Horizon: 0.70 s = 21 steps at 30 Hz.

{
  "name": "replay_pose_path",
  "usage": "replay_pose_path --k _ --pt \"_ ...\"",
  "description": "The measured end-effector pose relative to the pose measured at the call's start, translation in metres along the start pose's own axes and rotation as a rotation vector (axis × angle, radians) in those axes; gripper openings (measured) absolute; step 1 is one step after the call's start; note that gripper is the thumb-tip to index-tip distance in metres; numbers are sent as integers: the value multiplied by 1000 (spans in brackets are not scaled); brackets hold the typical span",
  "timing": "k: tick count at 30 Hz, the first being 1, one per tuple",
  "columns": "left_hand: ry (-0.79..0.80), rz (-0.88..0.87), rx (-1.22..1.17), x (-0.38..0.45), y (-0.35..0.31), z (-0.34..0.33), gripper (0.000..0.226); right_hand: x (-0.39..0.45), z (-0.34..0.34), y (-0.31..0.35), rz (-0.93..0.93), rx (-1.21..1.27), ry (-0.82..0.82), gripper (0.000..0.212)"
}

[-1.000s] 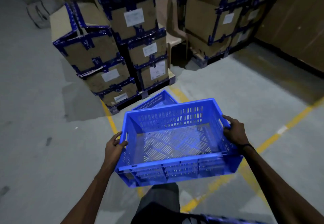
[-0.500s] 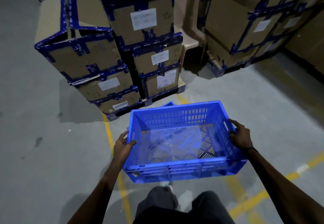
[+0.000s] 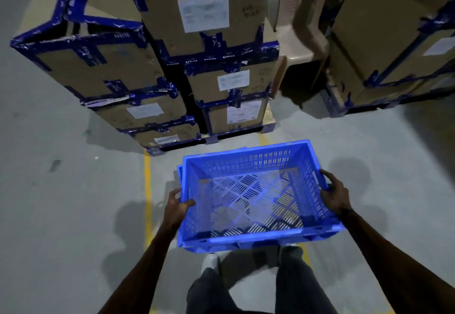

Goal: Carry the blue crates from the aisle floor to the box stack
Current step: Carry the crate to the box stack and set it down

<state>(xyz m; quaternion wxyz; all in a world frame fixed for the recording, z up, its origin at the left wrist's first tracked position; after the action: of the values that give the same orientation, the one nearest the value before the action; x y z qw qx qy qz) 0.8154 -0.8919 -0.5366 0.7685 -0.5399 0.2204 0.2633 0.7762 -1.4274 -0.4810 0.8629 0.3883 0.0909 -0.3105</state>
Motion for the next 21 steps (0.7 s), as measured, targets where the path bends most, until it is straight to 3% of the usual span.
replay_pose_path --k 7,12,21 --pt "-171 92 -5 73 22 -80 93 136 -21 -24 71 -27 78 72" --pt "-217 93 -37 165 64 -134 67 229 -67 -66 87 4 87 68" --pt "-254 92 4 321 177 -184 61 336 -178 -149 92 56 76 68"
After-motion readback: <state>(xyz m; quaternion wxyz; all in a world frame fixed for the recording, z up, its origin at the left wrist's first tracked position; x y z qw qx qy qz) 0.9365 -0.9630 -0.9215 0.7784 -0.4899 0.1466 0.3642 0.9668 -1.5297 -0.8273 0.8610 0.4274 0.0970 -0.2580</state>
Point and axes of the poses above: each hand's wrist, its own x-axis towards the middle knuckle, its own z-axis out of the back of the hand, y = z × x, the point moved 9 cm from there along x, towards the middle knuckle, and after that the axes turned 3 degrees about -z, right-handed, at the moved point
